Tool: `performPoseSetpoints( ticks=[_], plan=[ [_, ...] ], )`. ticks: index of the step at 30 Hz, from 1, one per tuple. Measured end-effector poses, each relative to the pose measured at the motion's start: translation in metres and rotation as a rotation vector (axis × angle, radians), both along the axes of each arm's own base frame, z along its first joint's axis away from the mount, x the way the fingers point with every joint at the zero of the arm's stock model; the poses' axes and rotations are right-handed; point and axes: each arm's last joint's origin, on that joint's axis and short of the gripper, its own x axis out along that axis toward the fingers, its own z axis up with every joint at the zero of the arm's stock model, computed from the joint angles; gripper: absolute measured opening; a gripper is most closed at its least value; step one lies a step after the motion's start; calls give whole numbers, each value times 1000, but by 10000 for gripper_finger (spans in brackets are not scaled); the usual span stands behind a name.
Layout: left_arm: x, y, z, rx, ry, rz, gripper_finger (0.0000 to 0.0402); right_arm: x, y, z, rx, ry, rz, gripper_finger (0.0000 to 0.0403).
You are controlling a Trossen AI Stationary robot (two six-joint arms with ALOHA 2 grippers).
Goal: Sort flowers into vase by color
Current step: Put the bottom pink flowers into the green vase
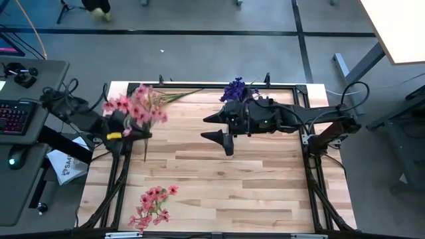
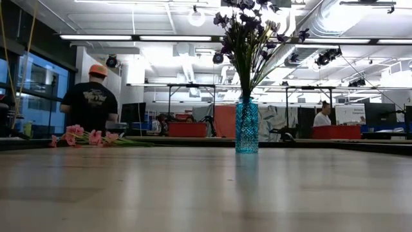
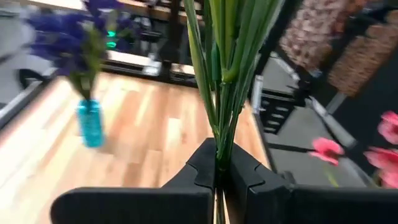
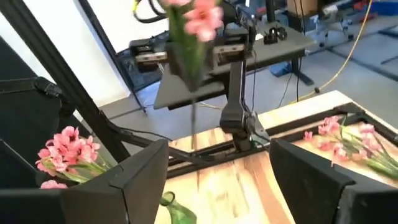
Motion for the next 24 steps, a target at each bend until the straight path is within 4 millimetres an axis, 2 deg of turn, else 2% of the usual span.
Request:
performPoseSetpoints(
  ticks=[2, 6, 11, 15, 20, 24],
  plan=[
    [1, -9, -10, -11, -7, -41, 0, 0, 0, -1, 22, 14, -5, 275],
    [2, -26, -48, -93, -20, -102, 0, 0, 0, -2, 73, 15, -15, 275],
    [-5, -37, -86, -183, -164, -153, 0, 0, 0, -2, 113, 11, -74, 275],
    [-18, -30, -91, -169, -274, -151, 0, 0, -1, -2, 143, 5, -125, 275],
    [-31, -22, -90, -169, -317, -198, 0, 0, -2, -2, 191, -1, -163, 275],
    [-32, -29, -108, -166, -311, -245, 0, 0, -2, -2, 227, -3, -170, 275]
  ],
)
